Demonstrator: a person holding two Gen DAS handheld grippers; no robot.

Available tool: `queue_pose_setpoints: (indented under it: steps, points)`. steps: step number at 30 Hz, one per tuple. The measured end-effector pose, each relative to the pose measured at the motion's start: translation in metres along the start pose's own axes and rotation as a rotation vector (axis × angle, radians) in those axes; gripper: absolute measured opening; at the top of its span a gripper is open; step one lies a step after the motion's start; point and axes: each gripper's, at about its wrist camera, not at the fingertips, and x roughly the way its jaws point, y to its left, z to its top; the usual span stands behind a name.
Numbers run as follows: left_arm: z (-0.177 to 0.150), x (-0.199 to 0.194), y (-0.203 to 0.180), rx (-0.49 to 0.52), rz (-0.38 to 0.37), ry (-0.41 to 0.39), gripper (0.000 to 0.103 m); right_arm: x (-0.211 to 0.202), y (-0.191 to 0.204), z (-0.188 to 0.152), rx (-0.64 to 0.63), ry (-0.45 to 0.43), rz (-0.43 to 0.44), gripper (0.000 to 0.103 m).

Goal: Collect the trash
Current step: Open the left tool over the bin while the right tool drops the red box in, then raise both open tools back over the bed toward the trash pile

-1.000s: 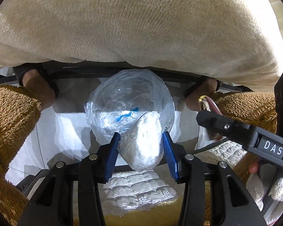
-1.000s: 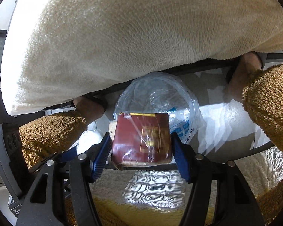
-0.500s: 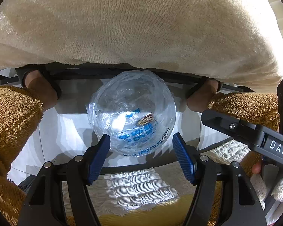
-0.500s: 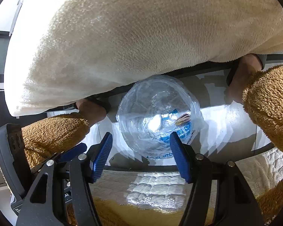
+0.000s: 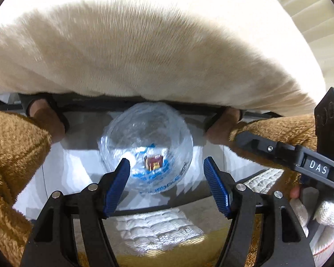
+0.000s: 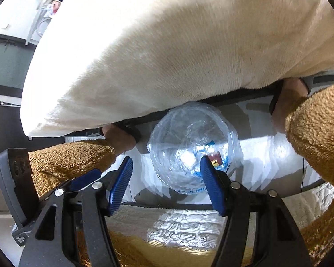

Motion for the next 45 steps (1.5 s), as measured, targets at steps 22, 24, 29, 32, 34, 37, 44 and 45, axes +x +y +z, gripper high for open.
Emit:
queue_pose_setpoints:
  steps: [22, 24, 29, 32, 34, 37, 44, 45]
  points:
    - [0.014, -0.109, -0.021, 0.185, -0.17, -0.442, 0.067, -0.117, 0.059, -0.003, -0.434, -0.451, 0.047, 0.063]
    - [0.023, -0.119, -0.02, 0.192, -0.169, -0.472, 0.067, -0.125, 0.066, 0.006, -0.471, -0.485, 0.037, 0.063]
    - [0.05, -0.136, -0.013, 0.213, -0.157, -0.529, 0.067, -0.14, 0.071, 0.038, -0.509, -0.546, 0.009, 0.063]
    - [0.07, -0.144, -0.005, 0.202, -0.151, -0.554, 0.067, -0.143, 0.067, 0.063, -0.498, -0.564, -0.003, 0.063]
    - [0.085, -0.148, 0.002, 0.186, -0.146, -0.563, 0.067, -0.144, 0.066, 0.08, -0.489, -0.573, -0.01, 0.063]
    - [0.109, -0.15, 0.012, 0.161, -0.146, -0.574, 0.067, -0.142, 0.067, 0.108, -0.485, -0.585, -0.025, 0.063]
    - [0.168, -0.155, 0.034, 0.105, -0.127, -0.599, 0.067, -0.133, 0.069, 0.169, -0.451, -0.586, -0.036, 0.063]
    - [0.177, -0.154, 0.037, 0.098, -0.121, -0.6, 0.067, -0.13, 0.07, 0.178, -0.452, -0.584, -0.039, 0.064]
